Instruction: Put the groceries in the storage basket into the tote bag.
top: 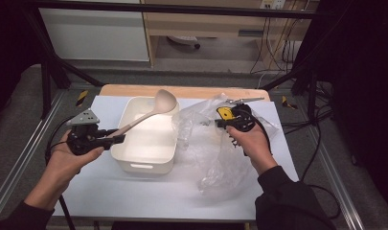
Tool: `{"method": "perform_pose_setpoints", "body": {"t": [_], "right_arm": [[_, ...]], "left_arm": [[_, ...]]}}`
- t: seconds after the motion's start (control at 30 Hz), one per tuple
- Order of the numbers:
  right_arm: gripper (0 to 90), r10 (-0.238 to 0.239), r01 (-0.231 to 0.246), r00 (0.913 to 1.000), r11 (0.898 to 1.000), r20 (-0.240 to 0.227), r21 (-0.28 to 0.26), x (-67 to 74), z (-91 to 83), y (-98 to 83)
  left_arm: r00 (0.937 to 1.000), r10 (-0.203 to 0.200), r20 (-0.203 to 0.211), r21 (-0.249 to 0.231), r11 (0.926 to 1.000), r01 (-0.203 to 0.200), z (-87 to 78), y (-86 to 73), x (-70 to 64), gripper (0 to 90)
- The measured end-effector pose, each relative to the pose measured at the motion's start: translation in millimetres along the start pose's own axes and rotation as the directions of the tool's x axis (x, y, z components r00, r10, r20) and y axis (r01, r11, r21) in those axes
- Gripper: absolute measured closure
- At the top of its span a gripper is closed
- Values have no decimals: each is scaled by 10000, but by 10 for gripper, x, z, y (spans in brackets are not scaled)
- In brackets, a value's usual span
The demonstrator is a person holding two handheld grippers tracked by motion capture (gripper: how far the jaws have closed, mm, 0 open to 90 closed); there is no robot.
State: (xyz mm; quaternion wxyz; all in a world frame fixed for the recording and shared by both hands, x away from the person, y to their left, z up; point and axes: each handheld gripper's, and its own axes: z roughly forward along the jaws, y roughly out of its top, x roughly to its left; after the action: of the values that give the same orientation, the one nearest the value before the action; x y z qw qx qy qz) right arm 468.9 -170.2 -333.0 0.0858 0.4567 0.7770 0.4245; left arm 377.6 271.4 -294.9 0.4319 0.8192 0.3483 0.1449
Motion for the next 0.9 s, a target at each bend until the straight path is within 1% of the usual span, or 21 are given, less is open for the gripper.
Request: {"method": "perform_pose_setpoints", "body": {"t": [0.1, 0.17, 0.23, 0.27, 0.4, 0.5, 0.6, 0.73, 0.83, 0.9], "right_arm": [[900, -58, 57, 10000, 10000, 22, 72, -2, -23, 24], [900, 41, -41, 10000, 10000, -15, 80, -10, -44, 38], [900, 41, -41, 10000, 10000, 3, 73, -19, -62, 51], [900, 31, -31, 10000, 10000, 1, 55, -24, -71, 57], [900, 91, -91, 10000, 10000, -37, 11, -42, -98, 77], [900, 148, -148, 9999, 9999, -64, 8, -55, -102, 79], [900, 142, -142, 9999, 9999, -63, 14, -62, -105, 83], [900, 144, -145, 9999, 9999, -69, -37, -71, -124, 95], [900, 136, -137, 9999, 9999, -82, -99, -74, -147, 110], [900, 133, -134, 9999, 9999, -64, -109, -77, -163, 118]], "left_arm": [[9999, 121, 102, 113, 9999, -122, -40, 8, -36, 687], [9997, 212, 154, 199, 9996, -215, -66, 4, -52, 687], [9992, 300, 274, 261, 9992, -307, -91, -3, -70, 686], [9990, 297, 331, 267, 9992, -306, -103, -5, -90, 687], [9973, 529, 510, 284, 9981, -544, -128, 21, -188, 687], [9947, 695, 752, 281, 9970, -717, -122, 57, -272, 687], [9916, 891, 938, 346, 9951, -927, -73, 83, -366, 687], [9854, 1227, 1183, 552, 9900, -1299, 39, 105, -497, 687], [9808, 1324, 1429, 617, 9879, -1423, 127, 121, -596, 686], [9793, 1347, 1513, 605, 9876, -1452, 166, 130, -649, 686]]}}
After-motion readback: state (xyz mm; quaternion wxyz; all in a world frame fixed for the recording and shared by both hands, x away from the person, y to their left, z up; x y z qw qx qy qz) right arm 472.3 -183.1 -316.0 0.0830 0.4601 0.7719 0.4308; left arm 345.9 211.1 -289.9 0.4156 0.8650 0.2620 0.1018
